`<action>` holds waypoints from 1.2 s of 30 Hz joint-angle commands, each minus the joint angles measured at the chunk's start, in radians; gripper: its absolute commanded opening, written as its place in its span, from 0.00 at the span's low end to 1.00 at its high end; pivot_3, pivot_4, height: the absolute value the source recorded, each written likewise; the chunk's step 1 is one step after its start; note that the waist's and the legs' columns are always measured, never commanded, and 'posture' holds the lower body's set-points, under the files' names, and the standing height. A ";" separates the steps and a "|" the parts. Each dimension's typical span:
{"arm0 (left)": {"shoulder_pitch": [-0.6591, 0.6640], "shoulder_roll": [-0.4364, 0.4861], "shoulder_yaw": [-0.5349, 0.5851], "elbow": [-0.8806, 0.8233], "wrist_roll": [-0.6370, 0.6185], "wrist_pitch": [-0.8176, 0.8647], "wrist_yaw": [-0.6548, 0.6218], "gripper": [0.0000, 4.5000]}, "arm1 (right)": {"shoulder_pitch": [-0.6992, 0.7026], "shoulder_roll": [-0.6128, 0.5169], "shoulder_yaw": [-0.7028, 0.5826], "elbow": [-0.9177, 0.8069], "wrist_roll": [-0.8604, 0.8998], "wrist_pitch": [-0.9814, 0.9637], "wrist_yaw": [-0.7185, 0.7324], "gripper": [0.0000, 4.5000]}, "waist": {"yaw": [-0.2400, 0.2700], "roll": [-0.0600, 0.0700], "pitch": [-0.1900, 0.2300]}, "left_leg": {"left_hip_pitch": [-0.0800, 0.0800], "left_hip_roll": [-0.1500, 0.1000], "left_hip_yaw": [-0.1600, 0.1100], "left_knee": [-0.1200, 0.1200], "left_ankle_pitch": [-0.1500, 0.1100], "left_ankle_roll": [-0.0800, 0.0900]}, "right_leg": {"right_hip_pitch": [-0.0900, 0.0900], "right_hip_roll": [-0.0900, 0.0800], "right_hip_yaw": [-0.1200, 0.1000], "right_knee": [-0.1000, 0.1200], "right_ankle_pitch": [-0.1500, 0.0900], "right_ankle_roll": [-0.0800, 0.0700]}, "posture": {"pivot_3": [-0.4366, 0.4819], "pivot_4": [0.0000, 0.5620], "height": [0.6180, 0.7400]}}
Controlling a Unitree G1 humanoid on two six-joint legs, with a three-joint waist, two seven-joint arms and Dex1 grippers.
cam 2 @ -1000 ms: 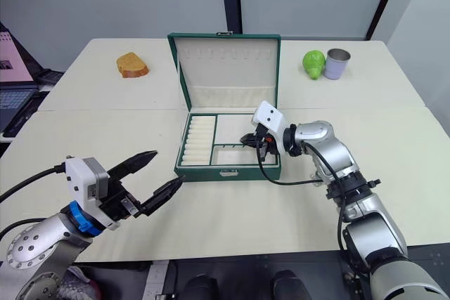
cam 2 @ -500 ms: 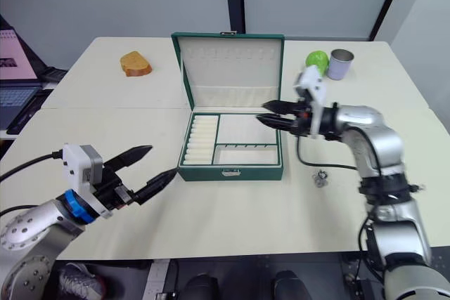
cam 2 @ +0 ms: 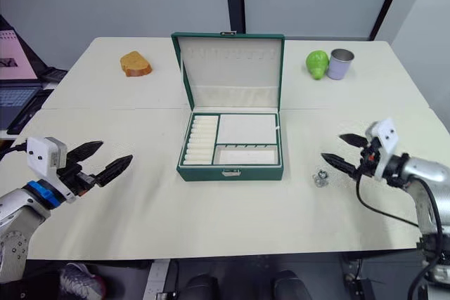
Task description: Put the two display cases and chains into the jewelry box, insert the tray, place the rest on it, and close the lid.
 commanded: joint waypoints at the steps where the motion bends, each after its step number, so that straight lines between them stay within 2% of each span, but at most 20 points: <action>1: -0.014 -0.004 -0.010 0.034 0.049 -0.069 -0.002 1.00 | 0.029 0.007 -0.049 0.030 0.009 -0.065 -0.014 0.99 | 0.001 0.000 0.000 | 0.000 0.000 0.000 0.000 0.000 0.000 | 0.000 0.000 0.000 0.000 0.000 0.000 | 0.48 0.27 1.00; 13: 0.041 -0.039 -0.005 0.073 0.080 -0.121 -0.004 1.00 | 0.038 0.033 -0.061 0.224 -0.014 -0.200 -0.080 0.99 | 0.000 0.000 0.000 | 0.001 0.000 0.000 0.000 0.000 0.000 | 0.001 0.000 0.000 0.000 0.000 0.000 | 0.48 0.27 1.00; 36: 0.048 -0.069 -0.005 0.053 0.085 -0.115 0.035 1.00 | 0.011 0.019 -0.035 0.240 -0.020 -0.195 -0.065 0.99 | 0.000 0.000 0.000 | 0.002 0.000 0.000 0.000 0.000 0.000 | 0.003 0.000 -0.001 0.000 0.000 0.000 | 0.48 0.27 1.00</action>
